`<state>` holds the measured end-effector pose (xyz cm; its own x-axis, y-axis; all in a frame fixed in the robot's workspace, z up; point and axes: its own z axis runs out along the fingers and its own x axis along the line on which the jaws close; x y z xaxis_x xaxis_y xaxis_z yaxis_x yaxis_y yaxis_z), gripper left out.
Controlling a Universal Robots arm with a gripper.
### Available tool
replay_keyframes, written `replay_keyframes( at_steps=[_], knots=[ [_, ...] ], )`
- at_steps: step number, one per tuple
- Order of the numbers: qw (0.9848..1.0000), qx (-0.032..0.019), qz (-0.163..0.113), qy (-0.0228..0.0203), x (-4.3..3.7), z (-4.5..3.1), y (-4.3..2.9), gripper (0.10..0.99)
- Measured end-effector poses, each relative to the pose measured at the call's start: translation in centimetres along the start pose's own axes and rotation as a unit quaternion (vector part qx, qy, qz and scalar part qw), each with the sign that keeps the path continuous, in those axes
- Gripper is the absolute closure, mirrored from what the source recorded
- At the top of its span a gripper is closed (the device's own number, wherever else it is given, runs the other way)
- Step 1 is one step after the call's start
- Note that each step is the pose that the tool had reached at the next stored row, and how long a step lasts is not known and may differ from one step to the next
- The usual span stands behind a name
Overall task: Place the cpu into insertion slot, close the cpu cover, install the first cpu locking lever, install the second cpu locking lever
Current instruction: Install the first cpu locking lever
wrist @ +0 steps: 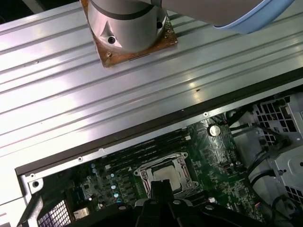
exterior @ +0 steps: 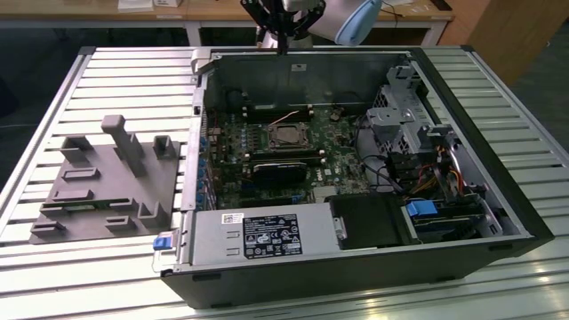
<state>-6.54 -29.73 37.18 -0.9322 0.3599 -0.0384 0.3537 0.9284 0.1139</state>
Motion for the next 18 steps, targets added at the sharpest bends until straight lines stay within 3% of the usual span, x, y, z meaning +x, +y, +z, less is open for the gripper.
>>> replay_keyframes(
  at_steps=[18],
  knots=[
    [1.0000,0.0000,0.000,0.0001,0.06,1.52,-0.18,0.984]
  ],
)
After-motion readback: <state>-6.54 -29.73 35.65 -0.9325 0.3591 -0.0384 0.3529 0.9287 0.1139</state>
